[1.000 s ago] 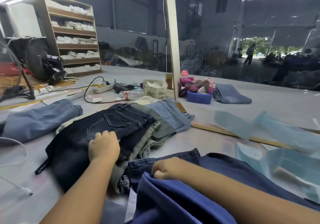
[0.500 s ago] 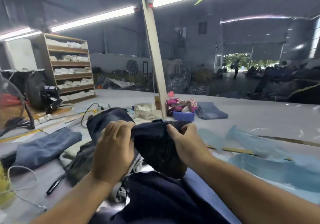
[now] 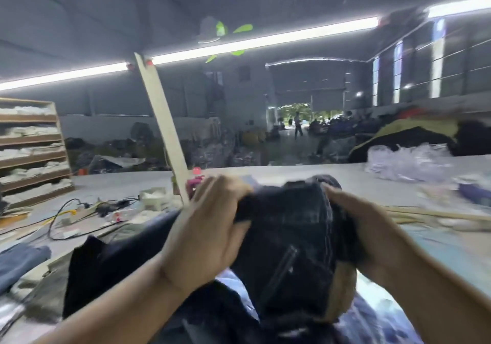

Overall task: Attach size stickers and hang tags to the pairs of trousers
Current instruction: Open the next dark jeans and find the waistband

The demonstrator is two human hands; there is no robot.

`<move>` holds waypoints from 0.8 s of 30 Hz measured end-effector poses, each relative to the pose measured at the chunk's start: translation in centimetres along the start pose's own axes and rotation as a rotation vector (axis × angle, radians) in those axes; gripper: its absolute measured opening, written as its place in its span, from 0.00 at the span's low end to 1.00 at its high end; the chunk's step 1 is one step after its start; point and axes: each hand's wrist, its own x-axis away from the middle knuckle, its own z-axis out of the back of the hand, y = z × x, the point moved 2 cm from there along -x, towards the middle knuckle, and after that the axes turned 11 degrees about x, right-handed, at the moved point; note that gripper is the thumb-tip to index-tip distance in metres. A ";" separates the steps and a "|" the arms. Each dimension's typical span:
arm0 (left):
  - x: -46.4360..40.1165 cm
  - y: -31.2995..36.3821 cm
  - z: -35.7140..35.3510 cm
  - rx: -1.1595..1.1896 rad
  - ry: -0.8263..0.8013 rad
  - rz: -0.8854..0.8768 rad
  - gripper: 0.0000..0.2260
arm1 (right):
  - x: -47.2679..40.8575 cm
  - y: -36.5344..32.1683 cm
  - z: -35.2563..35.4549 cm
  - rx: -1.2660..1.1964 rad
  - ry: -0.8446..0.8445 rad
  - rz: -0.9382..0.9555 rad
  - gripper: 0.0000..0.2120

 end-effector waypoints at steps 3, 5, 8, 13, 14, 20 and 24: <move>2.4 2.1 -3.2 0.008 -0.209 -0.049 0.13 | 3.4 1.3 3.9 0.016 0.184 0.041 0.19; 2.9 2.8 -3.7 -0.014 -0.256 -0.063 0.14 | 4.7 2.1 4.7 -0.036 0.214 0.081 0.16; 2.0 2.8 -2.8 -0.089 -0.220 -0.093 0.13 | 5.6 1.4 4.8 -0.099 0.283 0.277 0.13; 0.8 2.8 -2.4 -0.244 -0.187 -0.154 0.17 | 5.7 -1.2 4.2 0.407 0.538 0.600 0.10; 1.3 2.7 -2.9 -0.233 -0.230 -0.149 0.18 | 5.7 -1.1 4.3 0.444 0.551 0.594 0.09; 5.1 3.2 -6.9 0.046 -0.628 -0.009 0.13 | 6.7 4.3 7.5 0.740 0.394 0.106 0.05; 1.9 3.7 -6.9 0.093 -0.751 0.314 0.30 | 8.4 5.2 8.1 0.733 0.388 0.013 0.08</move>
